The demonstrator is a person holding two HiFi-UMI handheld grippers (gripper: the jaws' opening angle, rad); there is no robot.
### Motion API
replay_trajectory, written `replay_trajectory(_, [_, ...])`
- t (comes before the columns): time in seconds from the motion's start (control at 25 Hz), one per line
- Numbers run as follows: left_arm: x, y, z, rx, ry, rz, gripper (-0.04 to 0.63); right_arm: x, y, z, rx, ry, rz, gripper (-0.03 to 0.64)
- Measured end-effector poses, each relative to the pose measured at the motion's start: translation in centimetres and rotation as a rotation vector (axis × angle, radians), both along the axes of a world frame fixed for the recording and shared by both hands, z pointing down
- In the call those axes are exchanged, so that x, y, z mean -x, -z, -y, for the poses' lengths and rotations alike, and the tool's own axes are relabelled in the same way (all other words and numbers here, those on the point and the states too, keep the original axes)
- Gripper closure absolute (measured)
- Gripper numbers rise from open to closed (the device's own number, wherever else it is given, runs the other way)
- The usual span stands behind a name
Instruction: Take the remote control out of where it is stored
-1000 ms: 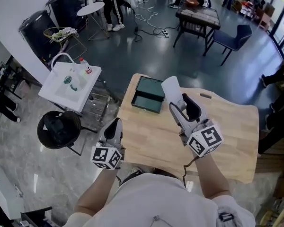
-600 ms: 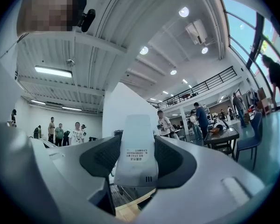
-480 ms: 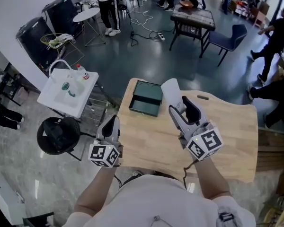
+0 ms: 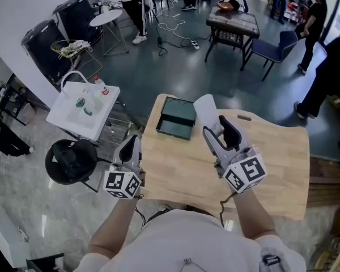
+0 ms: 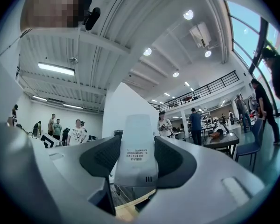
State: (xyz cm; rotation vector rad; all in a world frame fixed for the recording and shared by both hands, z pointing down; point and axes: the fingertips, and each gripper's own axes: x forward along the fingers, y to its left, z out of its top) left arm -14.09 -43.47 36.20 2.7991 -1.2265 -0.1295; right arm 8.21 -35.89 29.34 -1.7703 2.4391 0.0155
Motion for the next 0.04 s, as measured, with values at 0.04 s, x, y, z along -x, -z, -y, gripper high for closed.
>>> replay_trajectory(0.04, [0.00, 0.05, -0.05, -0.003, -0.001, 0.000, 0.594, 0.00, -0.10, -0.05, 0.001, 0.000, 0.000, 0.355])
